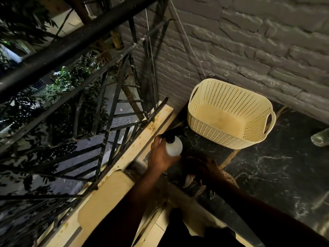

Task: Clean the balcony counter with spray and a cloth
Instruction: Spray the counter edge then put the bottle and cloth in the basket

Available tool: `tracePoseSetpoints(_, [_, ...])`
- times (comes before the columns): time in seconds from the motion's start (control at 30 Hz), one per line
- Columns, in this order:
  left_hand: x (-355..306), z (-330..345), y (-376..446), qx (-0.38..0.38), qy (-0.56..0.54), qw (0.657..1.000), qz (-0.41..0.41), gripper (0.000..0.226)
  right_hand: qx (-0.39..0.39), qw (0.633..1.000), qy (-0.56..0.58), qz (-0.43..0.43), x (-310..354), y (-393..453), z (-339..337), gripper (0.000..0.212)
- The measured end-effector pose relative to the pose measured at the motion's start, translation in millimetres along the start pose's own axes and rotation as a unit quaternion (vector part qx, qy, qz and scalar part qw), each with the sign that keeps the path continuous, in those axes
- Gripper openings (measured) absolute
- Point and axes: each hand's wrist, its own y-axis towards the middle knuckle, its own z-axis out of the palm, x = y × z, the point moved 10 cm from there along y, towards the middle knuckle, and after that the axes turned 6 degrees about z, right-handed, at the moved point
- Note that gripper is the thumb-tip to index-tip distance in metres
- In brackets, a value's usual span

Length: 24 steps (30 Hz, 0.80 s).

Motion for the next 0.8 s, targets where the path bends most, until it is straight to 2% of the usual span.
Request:
tracePoseSetpoints(0.07, [-3.8, -0.8, -5.0, 0.001, -0.005, 1.0, -0.003, 0.095, 0.017, 1.0, -0.001, 0.009, 0.6, -1.5, -2.3, 0.053])
tracePoseSetpoints(0.17, [-12.4, -9.3, -11.3, -0.011, -0.074, 0.997, -0.026, 0.108, -0.039, 0.998, 0.006, -0.038, 15.8, -10.7, -24.9, 0.049])
tracePoseSetpoints(0.23, [-28.0, -22.4, -9.8, -0.028, -0.087, 0.996, -0.012, 0.112, -0.057, 0.996, 0.036, -0.053, 23.0, -18.6, -44.4, 0.051])
tracePoseSetpoints(0.33, [-68.7, -51.7, -4.1, -0.055, -0.062, 0.995, 0.052, 0.106, -0.184, 0.975, 0.085, -0.085, 43.0, -43.9, -110.2, 0.043])
tracePoseSetpoints(0.4, [-102.1, -74.7, 2.8, -0.087, -0.074, 0.988, 0.105, 0.105, -0.268, 0.949, 0.124, -0.108, 46.1, -62.8, -156.5, 0.04])
tracePoseSetpoints(0.47, [-130.4, -90.7, 10.9, -0.1, -0.089, 0.983, 0.123, 0.104, -0.301, 0.928, 0.2, -0.089, 37.1, -70.5, -189.9, 0.039])
tracePoseSetpoints(0.57, [-164.4, -104.4, 25.3, -0.119, -0.089, 0.98, 0.131, 0.103, -0.233, 0.852, 0.469, -0.017, 5.9, -62.3, -213.3, 0.025])
tracePoseSetpoints(0.63, [-187.7, -106.2, 35.6, -0.126, -0.1, 0.974, 0.161, 0.101, -0.245, 0.815, 0.525, -0.018, -1.1, -64.4, -243.0, 0.021])
tracePoseSetpoints(0.73, [-216.2, -91.3, 55.6, -0.103, -0.106, 0.972, 0.184, 0.102, -0.266, 0.738, 0.62, -0.012, -22.4, -62.4, -281.4, 0.018])
tracePoseSetpoints(0.8, [-225.6, -72.4, 71.8, -0.088, -0.103, 0.977, 0.167, 0.103, -0.285, 0.721, 0.631, 0.03, -50.5, -49.0, -288.6, 0.015])
